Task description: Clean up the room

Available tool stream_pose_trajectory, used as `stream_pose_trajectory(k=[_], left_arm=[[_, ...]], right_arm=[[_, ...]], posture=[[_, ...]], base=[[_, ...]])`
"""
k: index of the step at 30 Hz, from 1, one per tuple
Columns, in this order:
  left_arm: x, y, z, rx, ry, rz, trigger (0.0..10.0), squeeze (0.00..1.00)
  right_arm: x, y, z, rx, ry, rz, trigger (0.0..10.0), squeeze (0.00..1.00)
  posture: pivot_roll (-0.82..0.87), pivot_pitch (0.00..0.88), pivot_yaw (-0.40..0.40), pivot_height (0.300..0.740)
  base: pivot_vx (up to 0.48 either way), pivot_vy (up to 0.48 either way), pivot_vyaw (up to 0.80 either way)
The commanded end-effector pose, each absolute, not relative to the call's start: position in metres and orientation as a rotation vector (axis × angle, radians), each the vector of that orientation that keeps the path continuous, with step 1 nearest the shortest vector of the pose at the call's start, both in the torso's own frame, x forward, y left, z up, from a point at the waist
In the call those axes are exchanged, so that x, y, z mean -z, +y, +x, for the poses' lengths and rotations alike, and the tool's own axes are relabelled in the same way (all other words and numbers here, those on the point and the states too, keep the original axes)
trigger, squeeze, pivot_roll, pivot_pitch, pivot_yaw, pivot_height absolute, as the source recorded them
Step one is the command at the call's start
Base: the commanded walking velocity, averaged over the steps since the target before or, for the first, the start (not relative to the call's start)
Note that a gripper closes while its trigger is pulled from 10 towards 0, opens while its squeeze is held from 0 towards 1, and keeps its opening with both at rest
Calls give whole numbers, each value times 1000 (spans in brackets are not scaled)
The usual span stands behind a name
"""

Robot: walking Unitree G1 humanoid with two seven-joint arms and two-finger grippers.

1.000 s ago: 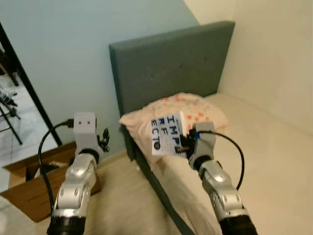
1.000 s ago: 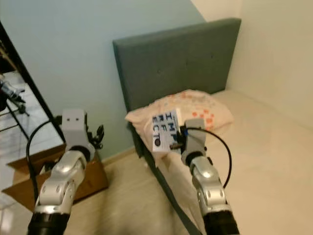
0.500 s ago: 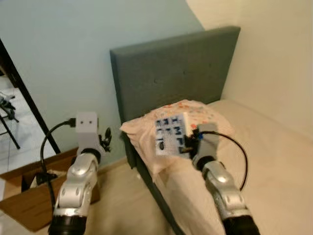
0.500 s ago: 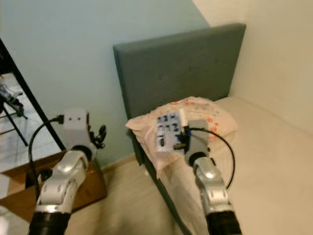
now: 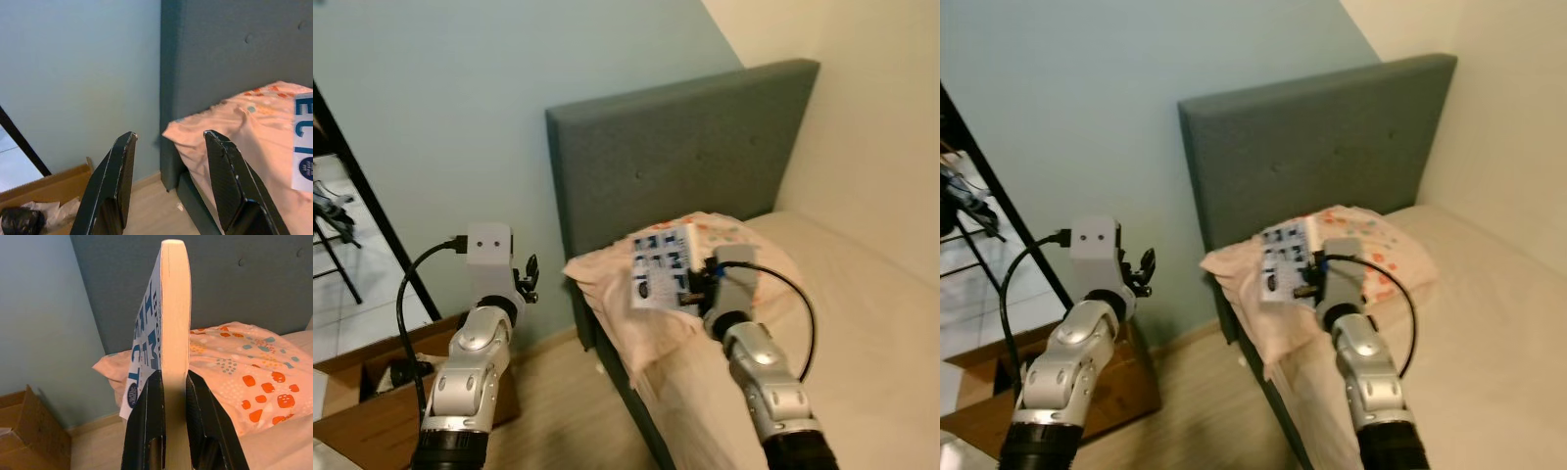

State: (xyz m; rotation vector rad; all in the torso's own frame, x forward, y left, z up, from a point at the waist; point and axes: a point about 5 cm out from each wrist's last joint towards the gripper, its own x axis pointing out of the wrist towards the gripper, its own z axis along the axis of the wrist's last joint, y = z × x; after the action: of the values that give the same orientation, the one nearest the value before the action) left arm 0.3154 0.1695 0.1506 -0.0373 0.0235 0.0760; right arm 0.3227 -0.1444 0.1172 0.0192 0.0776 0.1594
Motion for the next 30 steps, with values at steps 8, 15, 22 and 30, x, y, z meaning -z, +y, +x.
stream_pose_trajectory(k=[8, 15, 22, 30], left_arm=[[-148, 172, 314, -62, 28, -5, 10000, 0], [-148, 169, 314, -48, 27, 2, 10000, 0], [-148, 168, 314, -27, 28, 10, 10000, 0], [-150, 164, 315, 157, 5, 160, 10000, 0]], right_arm=[[-125, -134, 325, -191, 39, 29, 10000, 0], [-125, -135, 325, -184, 39, 32, 10000, 0], [-128, -135, 326, -216, 57, -14, 10000, 0], [-137, -148, 326, -476, 155, -196, 10000, 0]], posture=[[-67, 1, 13, 740], [-70, 2, 17, 740], [-73, 0, 20, 740], [-79, 0, 24, 740]], base=[[105, 0, 0], [0, 0, 0], [0, 0, 0], [0, 0, 0]])
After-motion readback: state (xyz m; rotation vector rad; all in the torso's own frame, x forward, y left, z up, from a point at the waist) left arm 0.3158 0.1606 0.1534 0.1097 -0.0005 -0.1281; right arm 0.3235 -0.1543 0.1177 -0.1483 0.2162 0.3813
